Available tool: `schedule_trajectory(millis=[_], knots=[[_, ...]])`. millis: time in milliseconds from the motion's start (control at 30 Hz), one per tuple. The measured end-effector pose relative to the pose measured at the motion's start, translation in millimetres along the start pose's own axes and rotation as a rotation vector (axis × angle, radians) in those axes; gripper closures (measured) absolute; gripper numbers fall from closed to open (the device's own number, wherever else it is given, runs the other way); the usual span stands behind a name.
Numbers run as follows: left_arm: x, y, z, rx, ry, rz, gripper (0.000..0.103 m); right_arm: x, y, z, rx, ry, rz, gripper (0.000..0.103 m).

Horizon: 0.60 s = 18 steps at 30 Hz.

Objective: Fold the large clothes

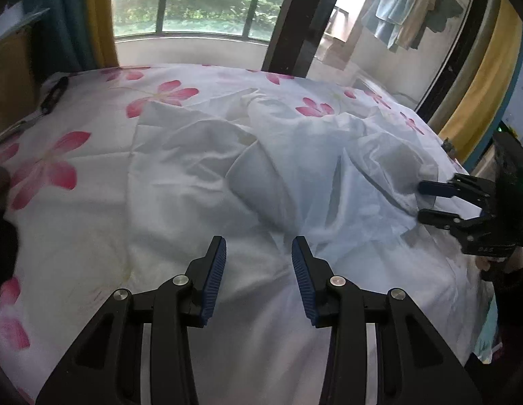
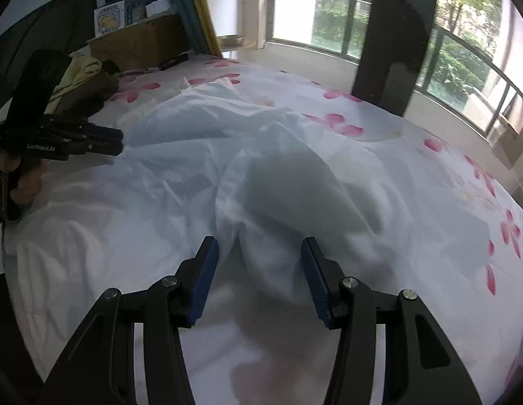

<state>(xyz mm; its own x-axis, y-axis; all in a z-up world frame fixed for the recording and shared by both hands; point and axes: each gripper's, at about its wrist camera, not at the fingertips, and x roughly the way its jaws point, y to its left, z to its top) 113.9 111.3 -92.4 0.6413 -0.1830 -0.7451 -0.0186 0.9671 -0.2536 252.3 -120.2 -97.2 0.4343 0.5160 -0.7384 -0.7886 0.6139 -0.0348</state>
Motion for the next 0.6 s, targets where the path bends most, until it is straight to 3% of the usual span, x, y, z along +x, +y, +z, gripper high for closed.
schedule_trajectory(millis=[600], knots=[[-78.0, 29.1, -63.5, -0.152, -0.089, 0.153, 0.057, -86.9, -37.7, -74.5, 0.182, -0.033, -0.188, 0.052]])
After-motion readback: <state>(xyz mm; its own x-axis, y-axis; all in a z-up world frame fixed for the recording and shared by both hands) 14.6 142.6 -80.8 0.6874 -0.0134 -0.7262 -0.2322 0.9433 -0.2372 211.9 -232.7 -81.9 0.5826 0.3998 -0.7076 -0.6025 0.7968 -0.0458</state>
